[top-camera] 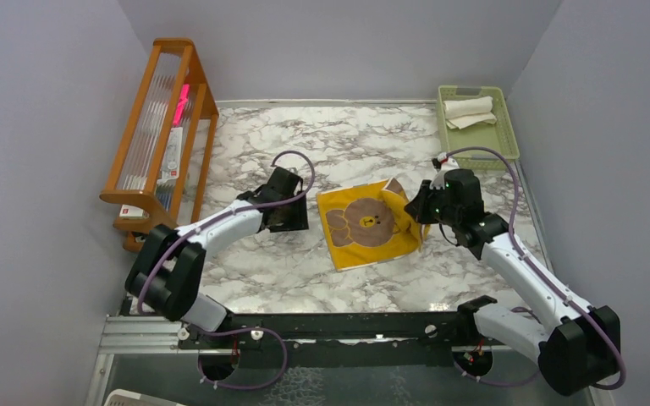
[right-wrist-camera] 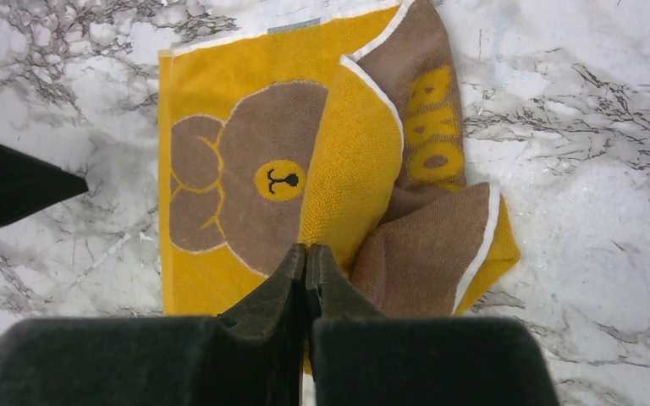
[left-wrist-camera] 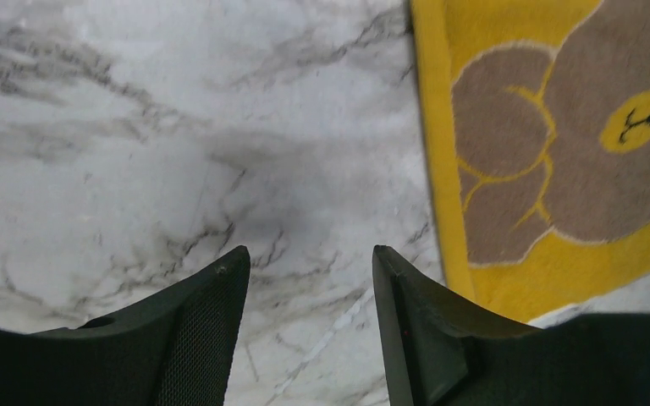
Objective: Roll the towels
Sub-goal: Flatten out the towel at the center of the board.
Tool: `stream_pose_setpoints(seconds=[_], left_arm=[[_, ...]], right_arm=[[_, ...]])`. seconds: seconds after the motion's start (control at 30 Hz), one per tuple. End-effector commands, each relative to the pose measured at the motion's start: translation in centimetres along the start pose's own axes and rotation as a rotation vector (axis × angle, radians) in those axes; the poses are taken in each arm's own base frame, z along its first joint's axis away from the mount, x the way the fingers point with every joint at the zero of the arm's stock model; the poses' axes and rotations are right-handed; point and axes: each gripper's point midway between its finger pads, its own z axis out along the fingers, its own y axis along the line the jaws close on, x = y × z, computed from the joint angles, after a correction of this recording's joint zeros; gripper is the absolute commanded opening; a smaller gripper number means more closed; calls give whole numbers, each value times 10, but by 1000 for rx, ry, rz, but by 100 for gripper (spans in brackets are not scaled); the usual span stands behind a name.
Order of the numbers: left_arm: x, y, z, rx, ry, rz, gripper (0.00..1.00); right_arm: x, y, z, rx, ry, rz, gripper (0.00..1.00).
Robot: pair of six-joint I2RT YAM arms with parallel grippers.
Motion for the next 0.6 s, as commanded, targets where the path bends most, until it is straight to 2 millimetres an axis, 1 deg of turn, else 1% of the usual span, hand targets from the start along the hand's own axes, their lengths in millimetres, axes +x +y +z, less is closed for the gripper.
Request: stream_pose_setpoints(seconds=[0.0, 0.07, 0.17, 0.2, 0.33, 0.4, 0.57], left_arm=[[-59, -39, 21, 90, -151, -55, 58], [-69, -49, 33, 116, -156, -35, 58], [-81, -58, 45, 130, -161, -12, 58], [-79, -56, 56, 115, -144, -5, 58], [-86, -58, 76, 105, -143, 15, 58], [-88, -58, 83, 95, -143, 30, 57], [-93, -43, 96, -1, -146, 49, 55]], right_arm=[[-17, -1, 1, 15, -46, -24, 0], [-13, -3, 2, 17, -39, -26, 0], [-9, -4, 3, 18, -34, -26, 0], [-7, -5, 3, 18, -29, -26, 0], [-5, -5, 5, 14, -26, -27, 0], [-4, -5, 6, 14, -22, -31, 0], [-4, -7, 8, 19, -21, -44, 0]])
